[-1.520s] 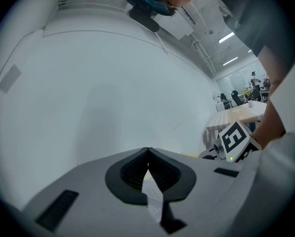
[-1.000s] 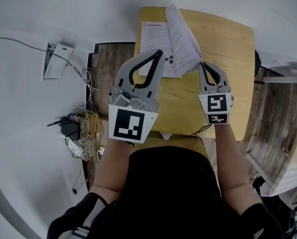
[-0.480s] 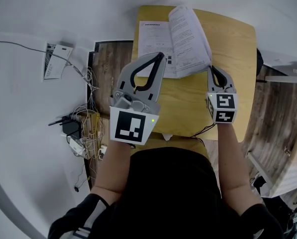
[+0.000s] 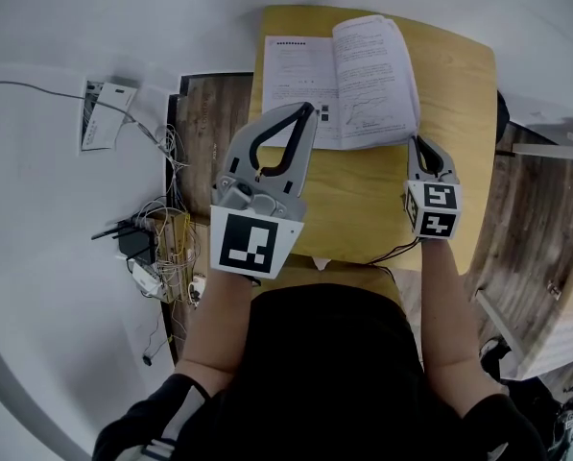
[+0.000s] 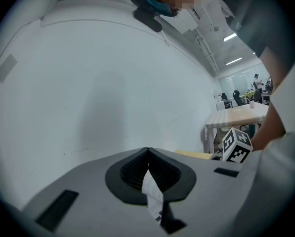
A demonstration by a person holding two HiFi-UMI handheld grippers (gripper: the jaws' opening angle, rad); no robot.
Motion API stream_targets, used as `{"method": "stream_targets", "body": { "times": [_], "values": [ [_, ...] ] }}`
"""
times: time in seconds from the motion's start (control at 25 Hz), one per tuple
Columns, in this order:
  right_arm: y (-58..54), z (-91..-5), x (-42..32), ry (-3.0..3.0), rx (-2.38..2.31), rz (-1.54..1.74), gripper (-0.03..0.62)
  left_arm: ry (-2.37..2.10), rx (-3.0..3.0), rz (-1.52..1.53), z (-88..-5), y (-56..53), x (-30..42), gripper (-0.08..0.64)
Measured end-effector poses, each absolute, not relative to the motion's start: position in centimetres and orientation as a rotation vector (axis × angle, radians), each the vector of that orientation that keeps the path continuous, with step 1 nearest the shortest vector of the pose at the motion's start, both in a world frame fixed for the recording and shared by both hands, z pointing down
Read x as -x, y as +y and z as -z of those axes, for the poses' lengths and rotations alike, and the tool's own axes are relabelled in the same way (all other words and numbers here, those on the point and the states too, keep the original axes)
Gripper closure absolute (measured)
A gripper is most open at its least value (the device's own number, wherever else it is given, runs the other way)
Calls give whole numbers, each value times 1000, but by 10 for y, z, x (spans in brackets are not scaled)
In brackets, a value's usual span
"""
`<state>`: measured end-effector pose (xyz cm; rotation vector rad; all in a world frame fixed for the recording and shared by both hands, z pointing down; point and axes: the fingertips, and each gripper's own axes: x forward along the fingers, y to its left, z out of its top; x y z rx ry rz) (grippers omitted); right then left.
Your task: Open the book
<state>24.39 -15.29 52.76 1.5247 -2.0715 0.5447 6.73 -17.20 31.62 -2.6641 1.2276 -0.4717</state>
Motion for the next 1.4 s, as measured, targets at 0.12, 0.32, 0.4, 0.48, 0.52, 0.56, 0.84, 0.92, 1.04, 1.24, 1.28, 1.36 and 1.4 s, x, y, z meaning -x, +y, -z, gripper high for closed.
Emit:
{"method": "stream_targets", "body": {
  "times": [0.12, 0.32, 0.4, 0.48, 0.52, 0.56, 0.84, 0.92, 1.04, 1.24, 1.28, 1.36, 1.4],
  "values": [
    [-150, -535, -248, -2054, -1518, -562, 557, 1228, 2672, 483, -321, -171, -68, 549],
    [-142, -549, -251, -2020, -1499, -626, 557, 1233, 2682, 495, -326, -168, -68, 549],
    [-141, -554, -252, -2002, -1495, -638, 557, 1242, 2686, 491, -327, -168, -67, 549],
    [-140, -558, -253, -1991, -1503, -656, 557, 1251, 2696, 477, -329, -166, -65, 549],
    [-139, -561, -253, -1984, -1509, -672, 557, 1251, 2704, 474, -331, -164, -65, 549],
    [-137, -566, -254, -1975, -1511, -692, 557, 1251, 2713, 476, -334, -162, -64, 549],
    [-131, -587, -255, -1945, -1524, -789, 557, 1264, 2746, 477, -346, -157, -61, 549],
    [-131, -588, -255, -1944, -1525, -790, 557, 1255, 2739, 484, -346, -156, -60, 549],
    [-131, -585, -257, -1956, -1536, -786, 557, 1252, 2729, 498, -347, -156, -59, 549],
    [-130, -584, -258, -1964, -1537, -777, 557, 1271, 2735, 512, -350, -155, -57, 549],
    [-130, -584, -258, -1964, -1538, -777, 557, 1271, 2735, 512, -350, -155, -57, 549],
    [-130, -585, -257, -1965, -1540, -776, 557, 1267, 2730, 507, -350, -156, -58, 549],
    [-130, -585, -257, -1965, -1539, -775, 557, 1265, 2728, 507, -350, -156, -57, 549]
  ]
}}
